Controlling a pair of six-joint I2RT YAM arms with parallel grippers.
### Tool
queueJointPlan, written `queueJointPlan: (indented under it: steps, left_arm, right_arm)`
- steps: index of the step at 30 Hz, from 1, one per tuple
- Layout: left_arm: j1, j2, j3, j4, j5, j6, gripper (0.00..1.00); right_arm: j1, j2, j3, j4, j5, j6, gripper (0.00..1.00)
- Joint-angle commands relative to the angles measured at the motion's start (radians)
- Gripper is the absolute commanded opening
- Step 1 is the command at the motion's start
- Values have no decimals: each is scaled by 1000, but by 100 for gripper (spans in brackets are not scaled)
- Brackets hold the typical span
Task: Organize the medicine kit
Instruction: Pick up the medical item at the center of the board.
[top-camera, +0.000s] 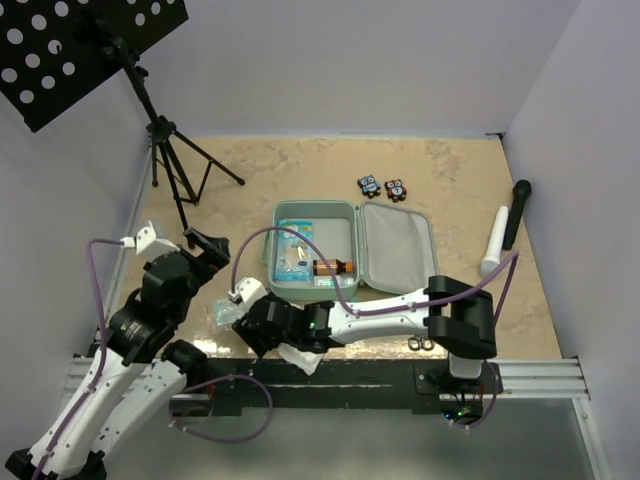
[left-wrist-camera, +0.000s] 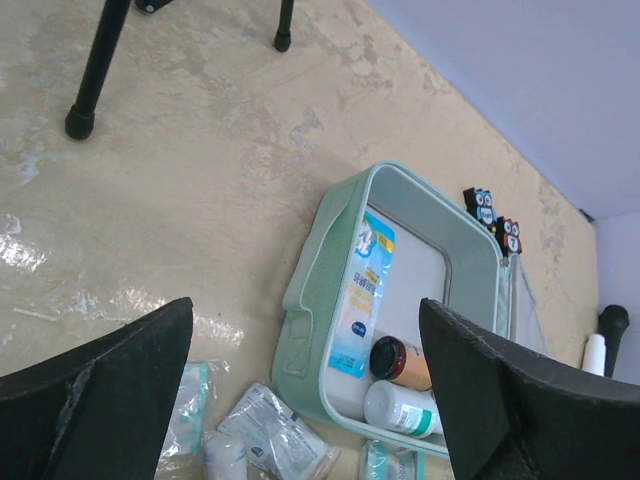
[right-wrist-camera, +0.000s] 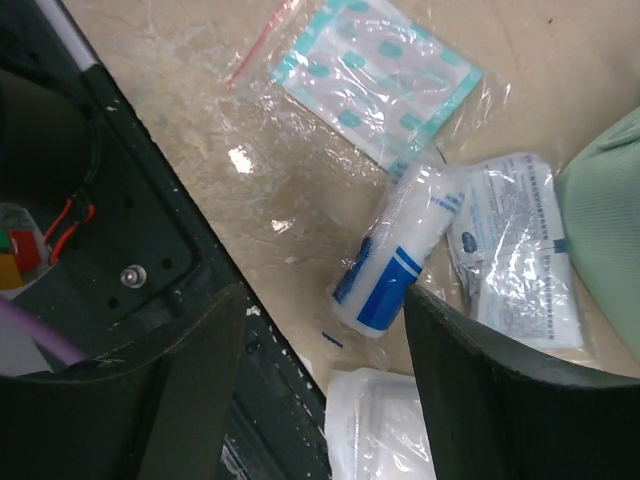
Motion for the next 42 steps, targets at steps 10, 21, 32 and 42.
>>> queueJointPlan:
  steps: [10,21,32,42]
  left_arm:
    - [6,-100,3,-125,-89,-60,98]
    - [7,-116,-36,-114,-83,-82,98]
    - [6,-111,-86,-81,-54,-90,97]
    - [6,-82,-112,7,-16,-67,96]
  right_arm:
    - [-2,143,120,-91,112,113,67]
    - [-1,137,90,-85,141,138,53]
    - [-2,34,77,-114,173,136,37]
    - [-94,-300,97,-249,380,-23,44]
